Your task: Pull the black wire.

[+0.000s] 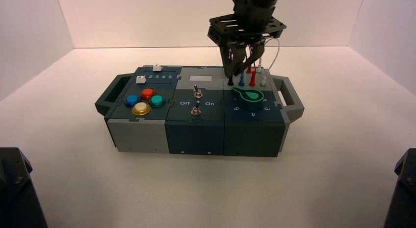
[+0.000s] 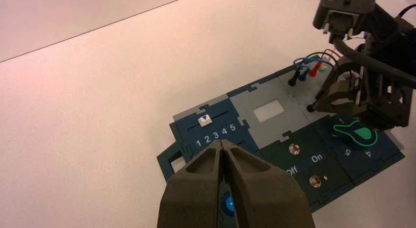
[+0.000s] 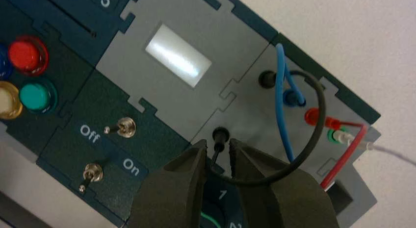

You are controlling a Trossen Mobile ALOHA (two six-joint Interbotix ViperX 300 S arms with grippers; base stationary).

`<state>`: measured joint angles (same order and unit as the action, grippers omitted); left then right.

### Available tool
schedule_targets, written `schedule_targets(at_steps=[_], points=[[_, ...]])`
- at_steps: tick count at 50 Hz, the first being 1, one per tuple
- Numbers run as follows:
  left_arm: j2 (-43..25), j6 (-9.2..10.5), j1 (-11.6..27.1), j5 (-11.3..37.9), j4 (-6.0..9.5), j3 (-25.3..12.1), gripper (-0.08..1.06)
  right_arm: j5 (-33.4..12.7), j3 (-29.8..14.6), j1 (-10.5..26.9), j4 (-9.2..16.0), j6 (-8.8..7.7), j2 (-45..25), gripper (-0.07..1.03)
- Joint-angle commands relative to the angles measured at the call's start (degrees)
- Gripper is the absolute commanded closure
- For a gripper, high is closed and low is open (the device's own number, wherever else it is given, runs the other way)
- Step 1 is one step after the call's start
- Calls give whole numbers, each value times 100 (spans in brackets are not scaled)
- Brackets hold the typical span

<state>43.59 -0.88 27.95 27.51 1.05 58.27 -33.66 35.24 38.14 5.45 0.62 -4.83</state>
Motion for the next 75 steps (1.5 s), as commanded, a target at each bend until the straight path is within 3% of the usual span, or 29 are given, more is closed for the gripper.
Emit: schedule_targets(at_steps=[1,18,21,26,62,75], points=[[9,-35,18,-53,-9,-193,101,26,-229,9,18,0,9,70],[9,-53,18,-53,-26,-193,101,26,-308,9,18,0,-202,71],[9,-53,18,-53,-26,-193,101,26,-308,9,18,0,-220,77],[9,-62,18,-62,-18,-193,101,44,-299,9,-26,0,-229,99],[-9,-62,-26,-53,-26,-211,101,-237,-896,26,-26,0,97,99],[-9,-62,-53,-62,-26,-220,101,-176,-1020,26,-26,-18,-281,98]])
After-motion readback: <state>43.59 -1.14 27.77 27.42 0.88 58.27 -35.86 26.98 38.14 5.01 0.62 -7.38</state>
